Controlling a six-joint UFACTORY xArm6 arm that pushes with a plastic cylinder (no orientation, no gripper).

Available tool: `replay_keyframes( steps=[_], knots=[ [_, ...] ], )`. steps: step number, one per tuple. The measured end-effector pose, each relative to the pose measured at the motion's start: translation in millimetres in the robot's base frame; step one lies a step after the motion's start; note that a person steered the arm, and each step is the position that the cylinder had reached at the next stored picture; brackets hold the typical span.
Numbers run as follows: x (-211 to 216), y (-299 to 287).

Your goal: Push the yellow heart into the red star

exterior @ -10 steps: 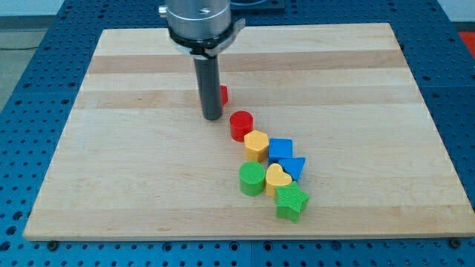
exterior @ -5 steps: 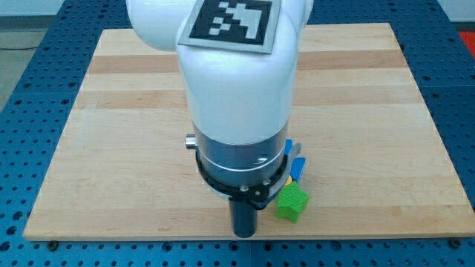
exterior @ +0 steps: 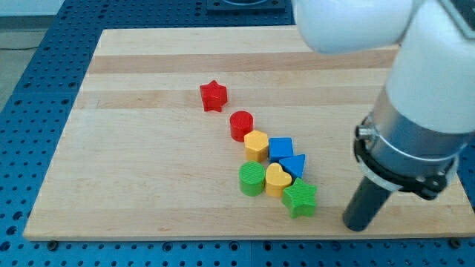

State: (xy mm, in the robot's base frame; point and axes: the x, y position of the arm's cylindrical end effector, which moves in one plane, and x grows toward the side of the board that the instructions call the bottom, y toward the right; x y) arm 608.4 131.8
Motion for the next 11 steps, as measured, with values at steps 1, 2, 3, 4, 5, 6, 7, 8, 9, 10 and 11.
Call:
replay_keyframes(
  steps=[1,2,3,4,5,6,7,8,9,10,11],
  knots=[
    [-12,-22],
    [-22,-55],
    [-21,-87],
    [-27,-107],
    [-61,-113],
    [-87,-127],
    [-98,-143],
    [-100,-161],
    [-109,-162],
    [-118,-161],
    [-135,-171]
  ],
)
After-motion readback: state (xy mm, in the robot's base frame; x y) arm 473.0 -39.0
